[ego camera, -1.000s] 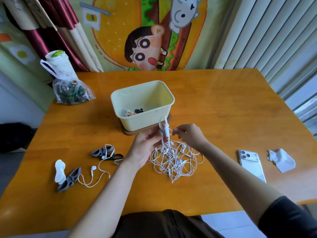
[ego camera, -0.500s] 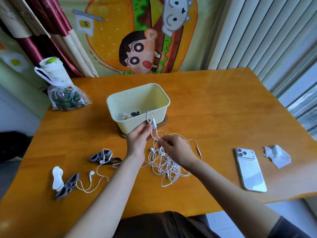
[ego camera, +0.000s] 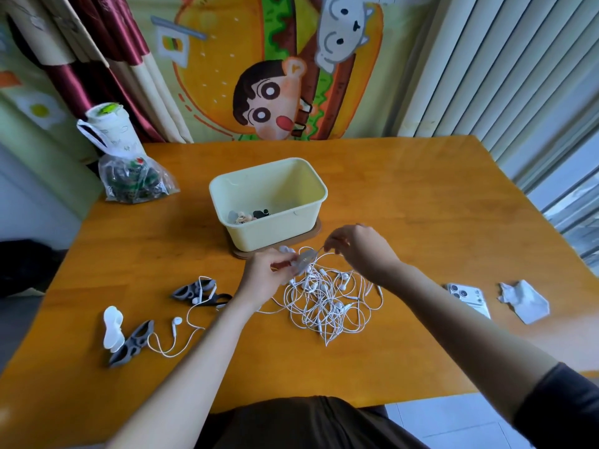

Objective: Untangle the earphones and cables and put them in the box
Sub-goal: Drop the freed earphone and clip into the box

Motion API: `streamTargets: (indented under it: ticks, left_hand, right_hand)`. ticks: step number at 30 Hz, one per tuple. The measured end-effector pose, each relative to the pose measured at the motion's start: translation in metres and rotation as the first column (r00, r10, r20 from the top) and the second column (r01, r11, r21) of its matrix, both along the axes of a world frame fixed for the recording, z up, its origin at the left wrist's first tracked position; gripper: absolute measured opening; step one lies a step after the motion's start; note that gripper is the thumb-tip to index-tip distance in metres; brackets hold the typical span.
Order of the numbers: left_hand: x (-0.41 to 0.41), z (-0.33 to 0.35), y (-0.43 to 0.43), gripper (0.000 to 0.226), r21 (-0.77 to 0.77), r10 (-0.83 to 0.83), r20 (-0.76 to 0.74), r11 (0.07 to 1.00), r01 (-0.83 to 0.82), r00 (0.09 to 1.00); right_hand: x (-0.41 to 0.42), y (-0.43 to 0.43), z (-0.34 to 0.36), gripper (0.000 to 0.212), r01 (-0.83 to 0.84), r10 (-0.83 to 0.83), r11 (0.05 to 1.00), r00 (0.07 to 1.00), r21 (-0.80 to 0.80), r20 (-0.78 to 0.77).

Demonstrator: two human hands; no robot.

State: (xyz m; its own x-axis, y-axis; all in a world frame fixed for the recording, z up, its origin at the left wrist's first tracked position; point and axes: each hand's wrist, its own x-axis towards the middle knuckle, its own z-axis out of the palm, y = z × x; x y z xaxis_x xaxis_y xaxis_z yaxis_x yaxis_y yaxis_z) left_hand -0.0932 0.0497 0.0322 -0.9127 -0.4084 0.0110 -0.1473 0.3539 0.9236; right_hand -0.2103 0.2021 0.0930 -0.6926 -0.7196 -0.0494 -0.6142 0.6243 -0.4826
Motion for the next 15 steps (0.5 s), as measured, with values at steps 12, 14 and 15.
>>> streamTargets:
  ticks: [12, 14, 15]
  left_hand:
    - [0.000, 0.029, 0.011, 0.031, 0.749, 0.015, -0.179, 0.651, 0.126, 0.984]
    - [-0.003, 0.030, 0.010, 0.029, 0.809, 0.112, -0.153, 0.585, 0.060, 0.982]
    - [-0.004, 0.030, 0.010, 0.027, 0.823, 0.153, -0.141, 0.567, 0.030, 0.978]
  right_hand:
    - [0.017, -0.004, -0.026, 0.029, 0.023, 0.001, 0.996, 0.958, -0.083, 0.287]
    - [0.026, -0.007, -0.032, 0.031, 0.032, 0.002, 0.994, 0.946, -0.100, 0.326]
    - [0.029, -0.008, -0.033, 0.031, 0.029, 0.009, 0.994, 0.942, -0.109, 0.334]
